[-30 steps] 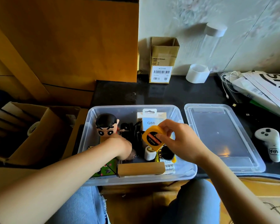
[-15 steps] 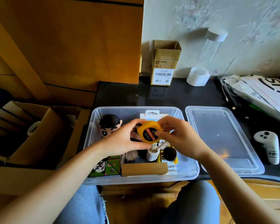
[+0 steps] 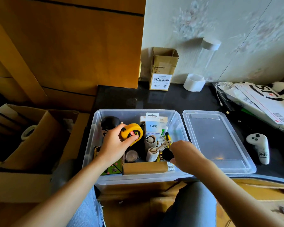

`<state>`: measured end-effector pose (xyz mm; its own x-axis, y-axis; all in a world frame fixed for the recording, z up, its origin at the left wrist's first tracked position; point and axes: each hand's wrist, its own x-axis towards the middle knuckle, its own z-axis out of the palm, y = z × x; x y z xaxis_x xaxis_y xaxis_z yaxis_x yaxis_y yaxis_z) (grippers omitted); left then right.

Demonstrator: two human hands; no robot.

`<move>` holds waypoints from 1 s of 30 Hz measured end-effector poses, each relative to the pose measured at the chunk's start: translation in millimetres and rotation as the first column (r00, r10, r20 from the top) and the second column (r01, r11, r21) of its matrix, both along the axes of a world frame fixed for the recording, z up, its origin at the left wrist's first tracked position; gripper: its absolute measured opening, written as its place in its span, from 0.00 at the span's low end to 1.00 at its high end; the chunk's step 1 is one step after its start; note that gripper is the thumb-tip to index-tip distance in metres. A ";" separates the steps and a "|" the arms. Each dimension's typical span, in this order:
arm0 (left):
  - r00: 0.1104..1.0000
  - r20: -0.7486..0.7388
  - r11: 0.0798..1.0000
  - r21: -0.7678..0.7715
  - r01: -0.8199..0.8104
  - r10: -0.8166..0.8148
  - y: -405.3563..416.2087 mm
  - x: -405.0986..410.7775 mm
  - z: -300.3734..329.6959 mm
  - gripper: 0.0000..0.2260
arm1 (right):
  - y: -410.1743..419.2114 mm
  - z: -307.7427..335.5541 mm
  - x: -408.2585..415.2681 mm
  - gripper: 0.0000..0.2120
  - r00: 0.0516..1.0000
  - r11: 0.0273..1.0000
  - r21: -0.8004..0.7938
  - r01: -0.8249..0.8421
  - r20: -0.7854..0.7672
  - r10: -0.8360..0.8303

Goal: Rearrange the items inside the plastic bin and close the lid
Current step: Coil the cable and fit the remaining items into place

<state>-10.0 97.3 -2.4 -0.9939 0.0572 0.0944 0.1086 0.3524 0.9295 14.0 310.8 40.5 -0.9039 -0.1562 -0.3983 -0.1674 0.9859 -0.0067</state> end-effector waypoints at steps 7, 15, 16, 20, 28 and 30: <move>0.999 -0.033 0.998 -0.050 -0.026 0.024 -2.3 -2.0 -5.6 0.18 | -14.9 -26.6 -11.6 0.11 1.000 0.991 0.134 0.025 -0.005 -0.025; 0.998 -0.048 0.997 -0.063 -0.043 0.040 -0.4 -0.8 -6.2 0.15 | -12.3 -17.9 -9.4 0.10 0.999 0.996 0.086 0.029 -0.038 -0.026; 0.998 -0.048 0.997 -0.054 -0.048 0.045 -0.3 -1.2 -5.5 0.13 | -9.1 -9.8 -7.0 0.08 0.998 0.997 0.061 0.036 -0.057 -0.032; 0.996 -0.040 0.996 -0.034 -0.084 0.083 -0.3 -4.3 -4.3 0.10 | 5.0 27.2 -1.4 0.11 0.993 0.996 -0.084 0.017 -0.115 -0.026; 0.983 -0.067 0.986 0.017 -0.168 0.169 -3.6 -7.2 -4.1 0.10 | -34.8 19.2 -31.2 0.23 0.985 0.884 -0.436 -0.170 -0.102 0.139; 0.980 -0.064 0.982 0.020 -0.187 0.188 -3.4 -7.5 -3.9 0.11 | -50.4 8.3 -40.4 0.24 0.967 0.915 -0.313 -0.254 -0.115 0.229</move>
